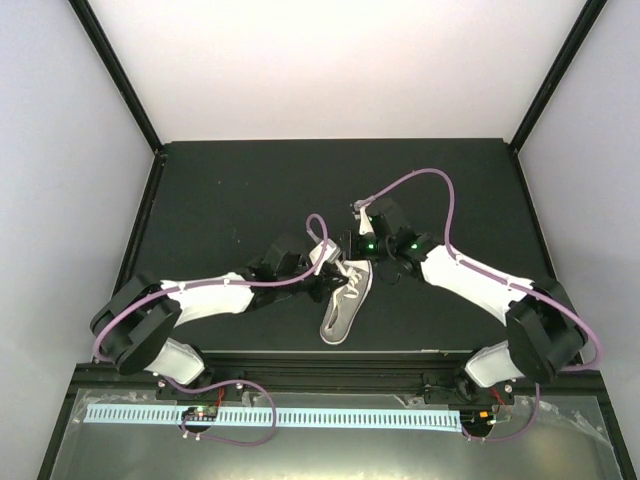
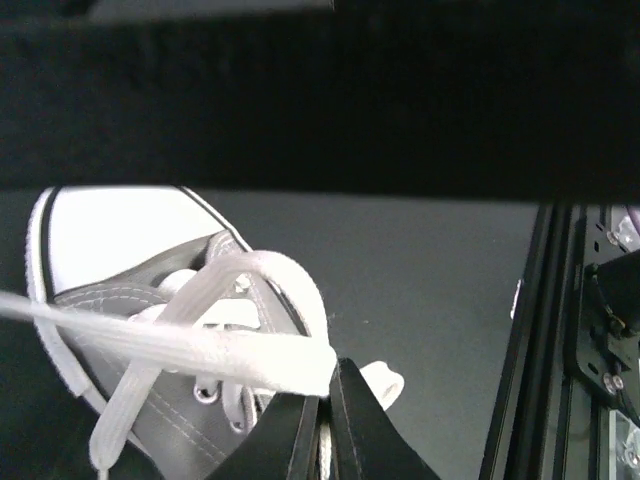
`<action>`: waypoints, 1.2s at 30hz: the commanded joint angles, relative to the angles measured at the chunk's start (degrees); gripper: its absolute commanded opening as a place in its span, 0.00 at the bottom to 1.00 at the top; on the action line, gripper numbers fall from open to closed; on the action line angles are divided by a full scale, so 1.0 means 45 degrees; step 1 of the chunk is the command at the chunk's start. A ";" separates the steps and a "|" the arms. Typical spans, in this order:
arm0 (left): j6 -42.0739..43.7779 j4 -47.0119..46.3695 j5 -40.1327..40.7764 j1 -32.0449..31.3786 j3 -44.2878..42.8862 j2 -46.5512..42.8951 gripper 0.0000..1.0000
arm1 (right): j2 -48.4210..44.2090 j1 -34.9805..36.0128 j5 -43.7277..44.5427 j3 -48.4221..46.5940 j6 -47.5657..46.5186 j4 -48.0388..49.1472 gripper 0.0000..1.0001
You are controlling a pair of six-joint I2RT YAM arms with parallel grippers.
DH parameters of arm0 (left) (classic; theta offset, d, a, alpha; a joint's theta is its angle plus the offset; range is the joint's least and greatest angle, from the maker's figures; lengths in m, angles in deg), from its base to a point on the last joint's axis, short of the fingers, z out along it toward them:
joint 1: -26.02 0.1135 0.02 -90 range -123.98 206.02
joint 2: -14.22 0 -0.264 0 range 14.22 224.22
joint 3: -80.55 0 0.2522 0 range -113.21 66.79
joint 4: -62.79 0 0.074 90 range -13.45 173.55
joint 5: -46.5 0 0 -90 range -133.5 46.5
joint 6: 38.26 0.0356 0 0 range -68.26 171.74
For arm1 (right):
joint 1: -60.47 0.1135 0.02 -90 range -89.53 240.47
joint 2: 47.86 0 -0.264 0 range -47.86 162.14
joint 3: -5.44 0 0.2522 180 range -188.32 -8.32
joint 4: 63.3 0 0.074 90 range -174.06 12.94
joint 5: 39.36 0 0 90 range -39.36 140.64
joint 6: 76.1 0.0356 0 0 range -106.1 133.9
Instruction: Tie the shoes
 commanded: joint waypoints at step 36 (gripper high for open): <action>-0.1735 -0.2383 0.0685 0.0013 0.0796 -0.0487 0.02 | -0.1622 -0.0881 -0.2604 0.6536 -0.2301 0.8054 0.42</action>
